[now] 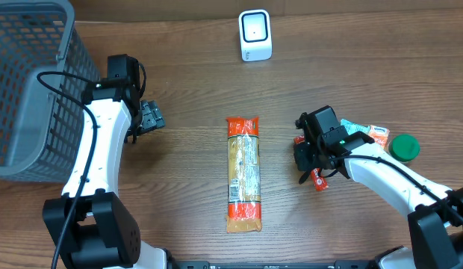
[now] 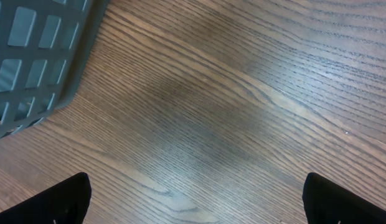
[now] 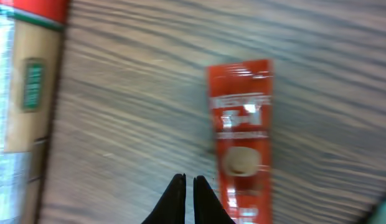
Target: Scan the item barcode
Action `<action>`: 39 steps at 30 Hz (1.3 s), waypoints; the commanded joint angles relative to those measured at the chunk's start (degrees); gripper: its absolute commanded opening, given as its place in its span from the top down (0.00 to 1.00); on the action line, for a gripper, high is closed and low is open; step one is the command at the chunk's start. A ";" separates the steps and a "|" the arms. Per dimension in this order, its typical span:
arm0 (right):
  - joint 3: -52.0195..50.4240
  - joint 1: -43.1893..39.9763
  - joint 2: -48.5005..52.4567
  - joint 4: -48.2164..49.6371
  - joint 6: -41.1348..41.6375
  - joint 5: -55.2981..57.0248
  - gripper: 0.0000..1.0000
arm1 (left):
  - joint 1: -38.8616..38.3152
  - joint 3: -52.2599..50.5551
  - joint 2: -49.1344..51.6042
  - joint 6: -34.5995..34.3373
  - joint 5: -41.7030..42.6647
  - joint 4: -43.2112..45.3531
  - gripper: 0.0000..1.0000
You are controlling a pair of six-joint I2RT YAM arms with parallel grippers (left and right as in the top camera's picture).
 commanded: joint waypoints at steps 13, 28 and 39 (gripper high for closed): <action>-1.90 -0.13 4.20 -0.87 -0.39 12.13 0.90 | -0.09 1.05 -1.14 1.46 -0.37 0.00 0.00; 0.52 -10.36 4.09 -5.75 -0.15 28.76 0.96 | -0.09 1.05 -1.14 1.46 -0.37 0.00 0.00; 17.68 -3.74 2.67 -14.73 3.13 -15.17 0.53 | -0.09 1.05 -1.14 1.46 -0.37 0.00 0.00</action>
